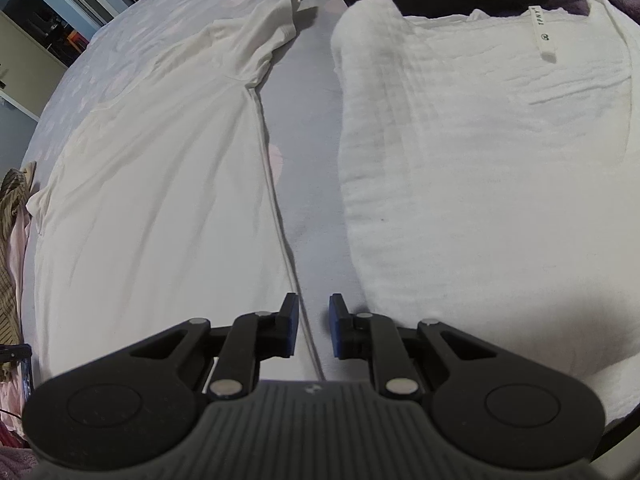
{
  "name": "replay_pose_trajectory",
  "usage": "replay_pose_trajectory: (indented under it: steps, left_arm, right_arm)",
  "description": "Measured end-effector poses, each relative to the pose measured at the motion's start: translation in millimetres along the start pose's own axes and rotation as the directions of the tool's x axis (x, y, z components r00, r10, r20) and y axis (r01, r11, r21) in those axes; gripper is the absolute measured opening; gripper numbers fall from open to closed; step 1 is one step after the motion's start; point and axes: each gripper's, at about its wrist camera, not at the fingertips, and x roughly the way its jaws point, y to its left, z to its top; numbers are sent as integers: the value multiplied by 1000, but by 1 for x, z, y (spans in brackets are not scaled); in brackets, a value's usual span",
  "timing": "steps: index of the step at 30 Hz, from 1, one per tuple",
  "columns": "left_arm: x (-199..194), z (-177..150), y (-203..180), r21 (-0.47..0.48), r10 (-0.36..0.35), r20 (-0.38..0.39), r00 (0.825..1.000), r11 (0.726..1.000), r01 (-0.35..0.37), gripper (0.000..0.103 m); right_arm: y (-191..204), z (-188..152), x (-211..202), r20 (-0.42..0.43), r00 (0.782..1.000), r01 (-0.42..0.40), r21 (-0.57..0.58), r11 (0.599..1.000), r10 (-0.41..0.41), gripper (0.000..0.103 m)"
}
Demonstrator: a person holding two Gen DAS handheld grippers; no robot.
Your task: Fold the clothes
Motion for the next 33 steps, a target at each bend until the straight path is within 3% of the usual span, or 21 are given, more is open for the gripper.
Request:
replay_pose_trajectory:
  steps: [8, 13, 16, 19, 24, 30, 33]
  left_arm:
    - [23, 2, -7, 36, 25, -51, 998, 999, -23, 26]
    - [25, 5, -7, 28, 43, -54, 998, 999, -41, 9]
    - [26, 5, -8, 28, 40, -60, 997, 999, -39, 5]
    - [27, 6, -11, 31, 51, -66, 997, 998, -49, 4]
    - [26, 5, -11, 18, 51, -69, 996, 999, -50, 4]
    - [26, 3, -13, 13, 55, -64, 996, 998, -55, 4]
    - [26, 2, -14, 14, 58, -62, 996, 998, -57, 4]
  right_arm:
    - [-3, -1, -1, -1, 1000, -6, -5, 1000, 5, 18]
    - [-2, 1, -3, -9, 1000, -23, -16, 1000, 23, 17]
    - [-8, 6, -12, 14, 999, -43, 1, 999, 43, 17]
    - [-16, 9, -17, 25, 998, -63, 36, 997, 62, 16]
    - [-13, -1, 0, -32, 995, -98, 24, 995, 99, 16]
    - [-2, -13, 21, -72, 995, -67, -55, 996, 63, 18]
    - [5, -18, 30, -113, 993, -45, -85, 995, 35, 10]
